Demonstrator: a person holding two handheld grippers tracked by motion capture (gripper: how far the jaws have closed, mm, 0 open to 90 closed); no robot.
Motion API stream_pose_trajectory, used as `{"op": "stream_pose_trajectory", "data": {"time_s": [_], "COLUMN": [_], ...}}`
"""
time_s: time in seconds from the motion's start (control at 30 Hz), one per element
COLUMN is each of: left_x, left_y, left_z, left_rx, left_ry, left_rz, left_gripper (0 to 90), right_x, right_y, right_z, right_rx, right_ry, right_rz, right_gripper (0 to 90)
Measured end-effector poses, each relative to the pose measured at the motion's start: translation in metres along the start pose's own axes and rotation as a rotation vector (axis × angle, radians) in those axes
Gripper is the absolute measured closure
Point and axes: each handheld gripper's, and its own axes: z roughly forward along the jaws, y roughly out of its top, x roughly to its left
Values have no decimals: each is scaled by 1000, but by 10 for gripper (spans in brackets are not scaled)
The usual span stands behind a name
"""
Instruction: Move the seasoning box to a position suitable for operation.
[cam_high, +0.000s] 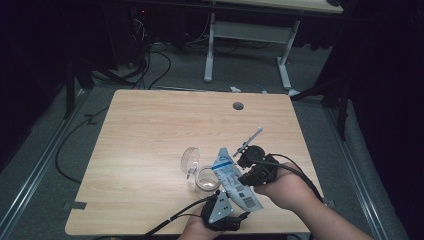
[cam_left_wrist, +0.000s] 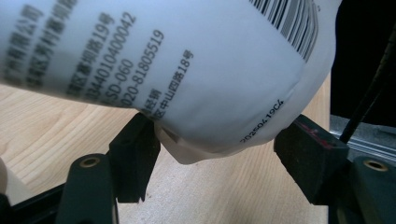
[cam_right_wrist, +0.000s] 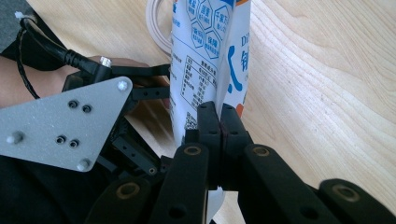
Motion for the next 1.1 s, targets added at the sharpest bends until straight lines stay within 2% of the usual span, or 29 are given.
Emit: {"op": "stream_pose_trajectory", "data": {"time_s": [0.03, 0.17, 0.57, 0.6, 0.63, 0.67, 0.73, 0.83, 1.1], "left_x": [0, -2, -9, -10, -10, -11, -13, -15, -18], "left_y": [1, 0, 3, 3, 3, 4, 3, 2, 8], "left_z": [0, 0, -2, -2, -3, -4, -4, -4, -6], "left_rx": [0, -4, 4, 4, -1, -2, -5, 0, -18], "left_ry": [7, 24, 34, 34, 40, 32, 32, 30, 45], "left_rz": [5, 17, 1, 0, 6, -2, 13, 2, -13], "left_gripper": [369, 385, 465, 477, 550, 550, 563, 573, 590], "right_x": [0, 1, 3, 2, 2, 2, 2, 3, 5], "right_y": [1, 1, 4, 5, 5, 5, 5, 6, 11], "right_z": [0, 0, 0, 1, 2, 2, 3, 5, 5], "right_rx": [4, 5, 3, 2, 2, 2, 3, 11, -1], "right_ry": [0, 0, -9, -9, -9, -9, -9, -11, -22], "right_rz": [-2, -4, -20, -23, -27, -27, -29, -36, -58], "right_gripper": [900, 900, 900, 900, 900, 900, 900, 900, 900]}}
